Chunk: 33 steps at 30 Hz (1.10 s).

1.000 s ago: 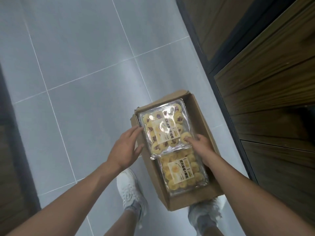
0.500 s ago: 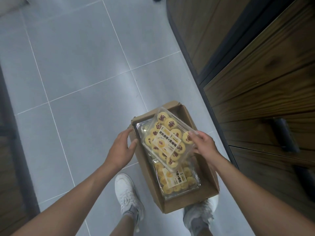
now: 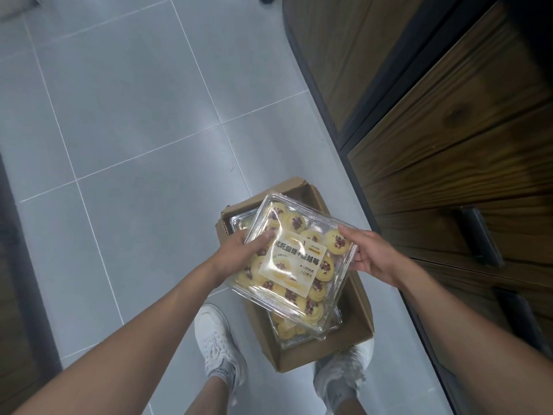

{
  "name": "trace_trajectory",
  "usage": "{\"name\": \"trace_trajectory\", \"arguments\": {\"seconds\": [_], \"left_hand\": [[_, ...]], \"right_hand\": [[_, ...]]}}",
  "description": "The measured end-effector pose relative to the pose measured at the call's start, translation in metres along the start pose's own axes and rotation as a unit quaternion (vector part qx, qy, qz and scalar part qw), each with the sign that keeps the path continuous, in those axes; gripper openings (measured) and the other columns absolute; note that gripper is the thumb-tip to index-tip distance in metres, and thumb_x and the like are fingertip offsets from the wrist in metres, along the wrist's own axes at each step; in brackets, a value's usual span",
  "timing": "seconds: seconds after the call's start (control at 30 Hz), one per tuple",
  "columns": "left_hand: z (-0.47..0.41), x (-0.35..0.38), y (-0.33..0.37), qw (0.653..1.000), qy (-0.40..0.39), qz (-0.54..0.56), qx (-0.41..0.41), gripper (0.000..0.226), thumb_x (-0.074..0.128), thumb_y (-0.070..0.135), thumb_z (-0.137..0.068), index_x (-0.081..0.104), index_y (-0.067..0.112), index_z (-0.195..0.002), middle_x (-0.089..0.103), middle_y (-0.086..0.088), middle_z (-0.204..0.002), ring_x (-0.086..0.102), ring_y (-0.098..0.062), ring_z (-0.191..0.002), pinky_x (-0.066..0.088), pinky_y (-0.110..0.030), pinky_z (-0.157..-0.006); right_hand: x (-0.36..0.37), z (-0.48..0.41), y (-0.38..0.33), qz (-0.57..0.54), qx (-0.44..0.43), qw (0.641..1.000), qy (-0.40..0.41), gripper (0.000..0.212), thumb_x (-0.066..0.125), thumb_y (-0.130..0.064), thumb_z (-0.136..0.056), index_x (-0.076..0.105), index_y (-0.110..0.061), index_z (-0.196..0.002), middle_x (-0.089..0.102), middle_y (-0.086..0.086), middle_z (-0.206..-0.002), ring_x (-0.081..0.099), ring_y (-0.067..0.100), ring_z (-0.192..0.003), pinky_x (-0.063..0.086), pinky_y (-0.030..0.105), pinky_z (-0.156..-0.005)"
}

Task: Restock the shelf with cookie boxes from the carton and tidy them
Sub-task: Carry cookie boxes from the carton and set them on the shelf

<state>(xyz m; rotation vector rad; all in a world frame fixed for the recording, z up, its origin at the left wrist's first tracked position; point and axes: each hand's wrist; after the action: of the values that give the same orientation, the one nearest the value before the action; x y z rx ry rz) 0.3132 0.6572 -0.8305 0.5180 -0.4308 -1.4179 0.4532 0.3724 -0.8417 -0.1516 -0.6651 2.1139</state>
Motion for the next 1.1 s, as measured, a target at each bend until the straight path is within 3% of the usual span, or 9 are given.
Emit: {"name": "trace_trajectory", "arguments": {"seconds": [0.1,0.27,0.37,0.47,0.6,0.7,0.83,1.0,1.1], "left_hand": [[0.005,-0.004,0.000,0.999,-0.038,0.023,-0.024,0.079,0.078,0.075,-0.064,0.073,0.016,-0.116,0.081,-0.010,-0.108,0.080,-0.032,-0.097,0.061,-0.054,-0.097],[0.011,-0.006,-0.003,0.999,-0.029,0.018,-0.024,0.067,0.086,0.066,-0.069,0.074,0.018,-0.114,0.082,-0.011,-0.105,0.078,-0.040,-0.100,0.060,-0.061,-0.095],[0.014,-0.008,-0.002,1.000,0.000,0.012,-0.022,0.057,0.085,0.064,-0.073,0.074,0.022,-0.108,0.080,-0.018,-0.104,0.074,-0.049,-0.103,0.058,-0.066,-0.094],[0.014,-0.014,-0.006,0.999,0.038,0.007,-0.008,0.031,0.082,0.047,-0.089,0.076,0.021,-0.104,0.081,-0.017,-0.099,0.074,-0.049,-0.099,0.057,-0.067,-0.092],[0.016,-0.034,-0.017,0.994,0.105,-0.012,0.007,0.014,0.080,0.035,-0.093,0.074,0.024,-0.099,0.083,-0.004,-0.088,0.080,-0.028,-0.078,0.065,-0.056,-0.076],[0.024,-0.058,-0.031,0.983,0.182,0.027,0.013,0.018,0.080,0.026,-0.093,0.075,0.015,-0.106,0.083,-0.002,-0.089,0.080,-0.019,-0.072,0.066,-0.047,-0.065],[0.039,-0.098,-0.060,0.957,0.278,0.075,0.023,0.024,0.077,0.021,-0.095,0.072,0.010,-0.116,0.082,0.005,-0.083,0.077,-0.007,-0.069,0.059,-0.022,-0.052],[0.048,-0.139,-0.098,0.938,0.333,0.094,0.004,0.029,0.078,0.027,-0.095,0.072,0.010,-0.117,0.080,-0.006,-0.093,0.075,-0.008,-0.060,0.058,-0.025,-0.046],[0.050,-0.152,-0.117,0.934,0.340,0.107,-0.001,0.023,0.077,0.027,-0.095,0.072,0.015,-0.113,0.081,0.003,-0.082,0.077,-0.011,-0.065,0.062,-0.027,-0.050]], "right_hand": [[0.001,-0.004,0.001,0.000,0.005,1.000,-0.023,0.087,0.080,-0.069,-0.071,0.065,-0.014,-0.136,0.074,0.017,-0.123,0.071,0.037,-0.117,0.054,0.052,-0.105],[0.009,-0.007,0.000,0.003,0.016,0.999,-0.033,0.065,0.067,-0.057,-0.086,0.064,-0.016,-0.136,0.075,0.016,-0.122,0.072,0.033,-0.116,0.053,0.051,-0.106],[0.018,-0.010,0.000,0.002,0.013,0.999,-0.031,0.062,0.065,-0.057,-0.087,0.064,-0.017,-0.135,0.076,0.014,-0.121,0.073,0.032,-0.114,0.054,0.050,-0.105],[0.028,-0.015,0.000,-0.017,0.013,0.999,-0.026,0.067,0.067,-0.060,-0.084,0.062,-0.017,-0.136,0.075,0.013,-0.124,0.073,0.031,-0.114,0.055,0.049,-0.102],[0.044,-0.025,0.006,-0.061,0.018,0.998,0.008,0.060,0.058,-0.061,-0.092,0.061,-0.020,-0.137,0.075,0.010,-0.125,0.073,0.027,-0.113,0.059,0.041,-0.093],[0.055,-0.034,0.022,-0.079,0.044,0.993,0.077,0.046,0.057,-0.043,-0.104,0.058,-0.014,-0.140,0.074,0.007,-0.125,0.072,0.024,-0.113,0.058,0.039,-0.095],[0.074,-0.049,0.053,-0.082,0.112,0.984,0.109,0.042,0.057,-0.027,-0.106,0.054,-0.008,-0.144,0.070,0.010,-0.128,0.068,0.027,-0.116,0.057,0.039,-0.096],[0.108,-0.072,0.080,-0.125,0.189,0.968,0.108,0.054,0.055,-0.030,-0.107,0.040,-0.012,-0.156,0.053,0.019,-0.151,0.055,0.033,-0.135,0.045,0.048,-0.115],[0.128,-0.084,0.084,-0.192,0.211,0.952,0.112,0.063,0.058,-0.030,-0.106,0.031,-0.016,-0.161,0.040,0.024,-0.159,0.044,0.036,-0.145,0.037,0.052,-0.121]]}}
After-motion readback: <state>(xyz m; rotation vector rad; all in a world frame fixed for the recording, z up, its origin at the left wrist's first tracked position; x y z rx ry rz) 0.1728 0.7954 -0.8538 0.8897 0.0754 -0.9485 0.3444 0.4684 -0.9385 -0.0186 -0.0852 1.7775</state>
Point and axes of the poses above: each hand's wrist, its own z-axis away from the middle knuckle, its own x-axis out of the palm, y = z × x
